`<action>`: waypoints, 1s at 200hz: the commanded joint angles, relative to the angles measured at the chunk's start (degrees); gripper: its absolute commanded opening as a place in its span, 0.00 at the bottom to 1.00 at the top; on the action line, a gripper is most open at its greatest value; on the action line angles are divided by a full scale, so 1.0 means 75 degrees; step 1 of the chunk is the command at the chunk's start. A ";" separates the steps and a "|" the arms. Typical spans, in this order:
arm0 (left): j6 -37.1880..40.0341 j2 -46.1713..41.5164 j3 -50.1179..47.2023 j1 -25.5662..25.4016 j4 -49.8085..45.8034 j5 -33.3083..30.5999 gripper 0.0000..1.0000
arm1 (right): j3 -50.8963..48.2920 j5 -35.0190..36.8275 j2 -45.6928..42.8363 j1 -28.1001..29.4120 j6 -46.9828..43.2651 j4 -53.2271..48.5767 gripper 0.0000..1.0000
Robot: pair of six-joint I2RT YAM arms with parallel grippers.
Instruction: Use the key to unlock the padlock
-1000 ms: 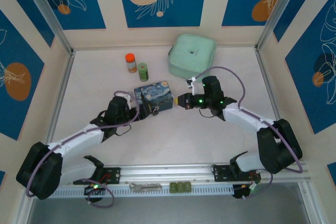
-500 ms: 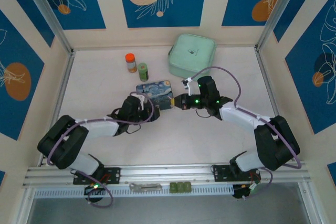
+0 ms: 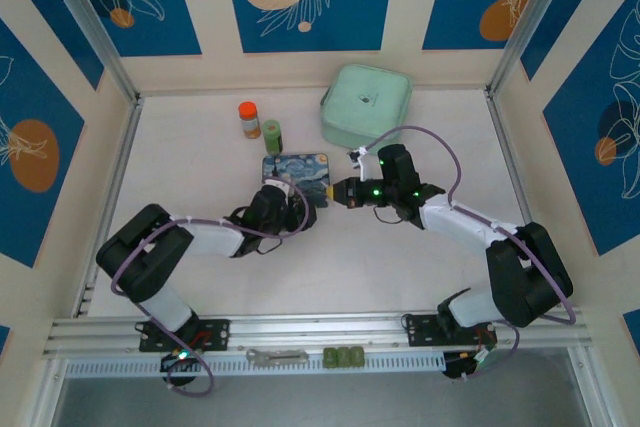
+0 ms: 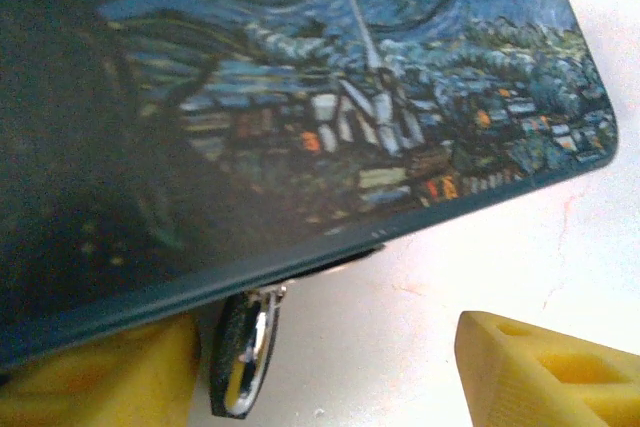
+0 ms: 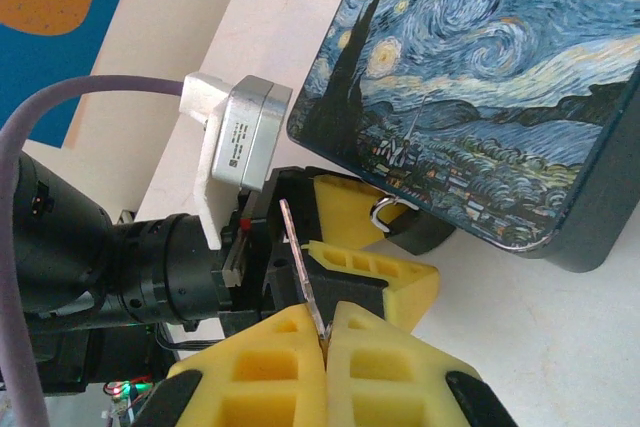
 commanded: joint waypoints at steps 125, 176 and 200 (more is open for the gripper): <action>-0.0571 0.0674 0.0010 0.0140 0.1368 0.0843 0.00 | -0.0542 -0.0310 -0.0204 -0.0092 0.0291 -0.0149 0.00; -0.1466 0.0561 -0.0121 0.0512 0.2850 0.2815 0.00 | -0.1081 -0.1439 0.0216 -0.0517 0.0953 0.0341 0.00; -0.2361 0.0876 -0.0054 0.0686 0.3887 0.3300 0.00 | -0.1252 -0.1900 0.0451 -0.0685 0.1231 0.0671 0.00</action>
